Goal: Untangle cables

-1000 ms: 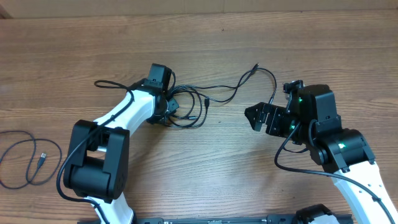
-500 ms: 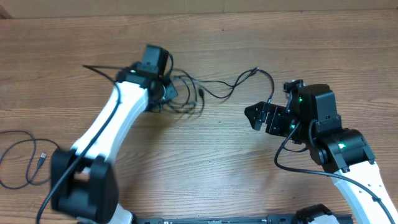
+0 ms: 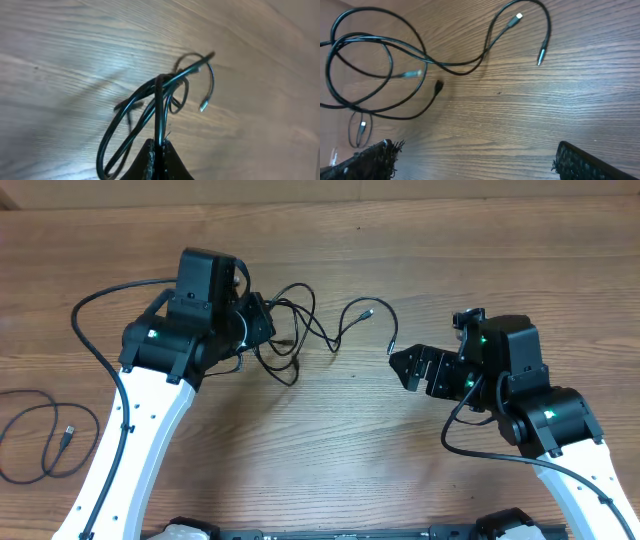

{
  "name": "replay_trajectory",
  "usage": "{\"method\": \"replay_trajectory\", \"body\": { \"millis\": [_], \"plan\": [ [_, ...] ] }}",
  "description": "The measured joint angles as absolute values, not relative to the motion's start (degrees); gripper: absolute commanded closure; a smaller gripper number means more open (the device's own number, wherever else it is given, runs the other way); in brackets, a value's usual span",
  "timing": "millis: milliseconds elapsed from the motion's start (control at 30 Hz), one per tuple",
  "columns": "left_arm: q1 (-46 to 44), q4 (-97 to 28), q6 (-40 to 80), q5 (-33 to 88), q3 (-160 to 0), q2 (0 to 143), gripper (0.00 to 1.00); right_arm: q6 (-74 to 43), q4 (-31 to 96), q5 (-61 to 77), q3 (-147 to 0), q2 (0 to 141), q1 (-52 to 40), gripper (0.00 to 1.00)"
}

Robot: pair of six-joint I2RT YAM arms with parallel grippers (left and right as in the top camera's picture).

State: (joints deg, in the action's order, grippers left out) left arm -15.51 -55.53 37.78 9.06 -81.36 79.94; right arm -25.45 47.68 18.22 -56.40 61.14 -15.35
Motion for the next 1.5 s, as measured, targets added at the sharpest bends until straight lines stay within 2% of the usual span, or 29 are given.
{"method": "replay_trajectory", "body": {
  "millis": [267, 400, 600, 633, 733, 967, 1167, 1300, 1400, 1433, 1500],
  "plan": [
    [-15.5, -55.8, 9.6, 26.6, -81.4, 79.9, 0.96, -28.5, 40.5, 30.1, -56.4, 63.0, -15.4, 0.01],
    [-15.5, -55.8, 1.6, 31.7, -81.4, 79.9, 0.96, -31.4, 38.6, 33.4, -56.4, 67.6, -15.4, 0.12],
    [-15.5, -58.2, -5.0, 34.1, -81.4, 79.9, 0.96, -38.9, 32.4, 37.8, -56.4, 73.5, -15.4, 0.13],
    [-15.5, -58.8, -6.2, 34.2, -81.4, 79.9, 0.96, -40.9, 30.9, 38.3, -56.4, 74.0, -15.4, 0.14],
    [-15.5, -59.5, -8.2, 34.5, -81.4, 79.9, 0.96, -48.5, 26.8, 39.2, -56.4, 74.3, -15.4, 0.27],
    [-15.5, -59.6, -11.4, 38.6, -81.4, 79.9, 0.96, -66.7, 25.8, 38.4, -56.4, 74.3, -17.8, 0.3],
    [-15.5, -59.6, -12.3, 40.8, -81.4, 79.9, 0.96, -73.2, 21.0, 32.6, -56.4, 74.3, -21.6, 0.4],
    [-15.5, -59.6, -12.4, 42.5, -81.4, 79.9, 0.96, -78.8, 18.9, 28.8, -56.4, 74.3, -22.9, 0.55],
    [-15.5, -59.7, -12.4, 43.7, -81.4, 79.9, 0.96, -81.3, 15.1, 27.0, -56.4, 74.8, -23.4, 0.76],
    [-15.5, -59.7, -12.4, 44.0, -81.4, 79.9, 0.96, -81.9, 14.2, 26.8, -56.4, 75.2, -23.4, 0.89],
    [-15.5, -59.9, -12.4, 44.4, -81.4, 79.9, 0.96, -82.9, 13.7, 26.2, -56.4, 76.2, -23.4, 0.96]
  ]
}}
